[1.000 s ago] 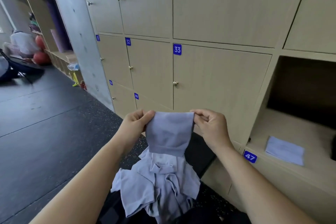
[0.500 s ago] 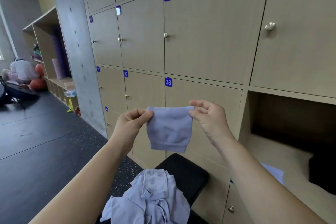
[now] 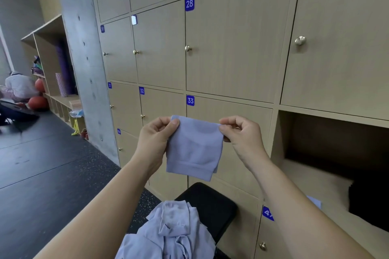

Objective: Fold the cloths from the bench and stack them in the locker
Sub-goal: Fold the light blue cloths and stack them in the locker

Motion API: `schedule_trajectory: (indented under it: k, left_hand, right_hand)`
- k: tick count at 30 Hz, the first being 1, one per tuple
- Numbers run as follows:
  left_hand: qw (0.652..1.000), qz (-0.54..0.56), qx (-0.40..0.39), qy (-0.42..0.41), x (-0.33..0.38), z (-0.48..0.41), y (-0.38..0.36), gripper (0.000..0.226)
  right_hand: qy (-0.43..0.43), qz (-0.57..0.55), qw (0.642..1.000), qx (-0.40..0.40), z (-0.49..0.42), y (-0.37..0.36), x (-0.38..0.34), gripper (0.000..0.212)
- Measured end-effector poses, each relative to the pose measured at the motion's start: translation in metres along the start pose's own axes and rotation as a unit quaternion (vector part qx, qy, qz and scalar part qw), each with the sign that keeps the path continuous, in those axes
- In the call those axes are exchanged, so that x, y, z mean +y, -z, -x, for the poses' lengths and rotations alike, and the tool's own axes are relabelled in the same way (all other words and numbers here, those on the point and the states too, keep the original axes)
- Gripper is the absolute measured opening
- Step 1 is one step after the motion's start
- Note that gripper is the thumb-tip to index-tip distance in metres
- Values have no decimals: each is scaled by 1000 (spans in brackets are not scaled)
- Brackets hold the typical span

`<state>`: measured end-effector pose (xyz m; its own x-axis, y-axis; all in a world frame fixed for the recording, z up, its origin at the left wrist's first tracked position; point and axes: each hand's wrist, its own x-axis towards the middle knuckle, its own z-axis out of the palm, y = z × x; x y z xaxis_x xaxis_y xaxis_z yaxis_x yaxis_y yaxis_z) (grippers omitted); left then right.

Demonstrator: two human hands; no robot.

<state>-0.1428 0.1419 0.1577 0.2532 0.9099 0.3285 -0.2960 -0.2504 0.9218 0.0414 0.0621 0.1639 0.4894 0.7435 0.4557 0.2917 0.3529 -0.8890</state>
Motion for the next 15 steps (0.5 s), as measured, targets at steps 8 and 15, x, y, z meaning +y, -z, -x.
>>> schedule_trajectory:
  k: [8,15]
  left_hand:
    - [998,-28,-51,-12,8,0,-10,5]
    - [983,-79,-160,-34,-6,5,-22,20]
  right_hand:
    - [-2,38,999,-8,-7,14,-6,15]
    - [-40,138,969,-202,-5,-3,-11,23]
